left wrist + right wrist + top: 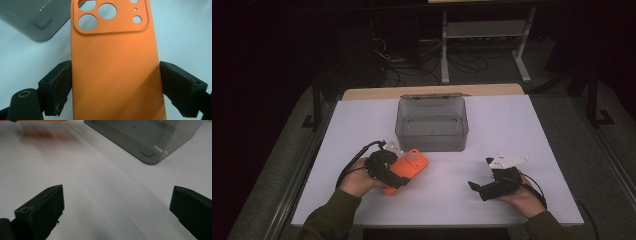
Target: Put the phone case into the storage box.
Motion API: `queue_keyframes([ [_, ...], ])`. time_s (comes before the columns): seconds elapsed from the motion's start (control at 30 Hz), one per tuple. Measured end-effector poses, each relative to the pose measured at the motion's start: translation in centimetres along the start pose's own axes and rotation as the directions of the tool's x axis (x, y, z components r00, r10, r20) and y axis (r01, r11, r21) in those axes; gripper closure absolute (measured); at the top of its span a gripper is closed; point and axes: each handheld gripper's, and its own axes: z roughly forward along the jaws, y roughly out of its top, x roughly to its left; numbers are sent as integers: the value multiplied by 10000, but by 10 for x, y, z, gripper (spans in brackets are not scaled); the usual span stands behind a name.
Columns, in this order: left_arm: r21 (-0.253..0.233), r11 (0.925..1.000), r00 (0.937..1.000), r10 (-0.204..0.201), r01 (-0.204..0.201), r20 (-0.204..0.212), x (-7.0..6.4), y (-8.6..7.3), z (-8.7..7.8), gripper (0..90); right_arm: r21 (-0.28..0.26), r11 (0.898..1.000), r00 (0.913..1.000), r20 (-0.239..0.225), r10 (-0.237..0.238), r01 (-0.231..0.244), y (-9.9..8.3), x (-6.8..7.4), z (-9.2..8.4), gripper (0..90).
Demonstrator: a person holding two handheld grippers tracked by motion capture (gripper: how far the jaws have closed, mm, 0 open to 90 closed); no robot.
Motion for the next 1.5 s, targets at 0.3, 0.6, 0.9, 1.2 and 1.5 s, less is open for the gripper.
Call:
queue_keyframes([
  [0.3,-20,9994,9992,356,-355,196,-3,14,5,145,-1,10000,10000,6,-6,6,0,0,0,0],
  [0.6,-40,9983,9971,577,-576,491,-4,24,10,145,32,10000,10000,13,17,-17,0,0,0,0],
  [0.9,-25,9962,9939,872,-872,669,-6,36,15,145,51,10000,10000,51,-3,2,-1,0,1,0],
  [1.2,-10,9925,9891,1219,-1223,827,-8,47,17,145,96,10000,10000,72,-8,7,-1,0,1,0],
  [1.5,-80,9891,9841,1472,-1471,991,-11,60,20,145,128,9999,10000,80,24,-25,-1,0,1,0],
])
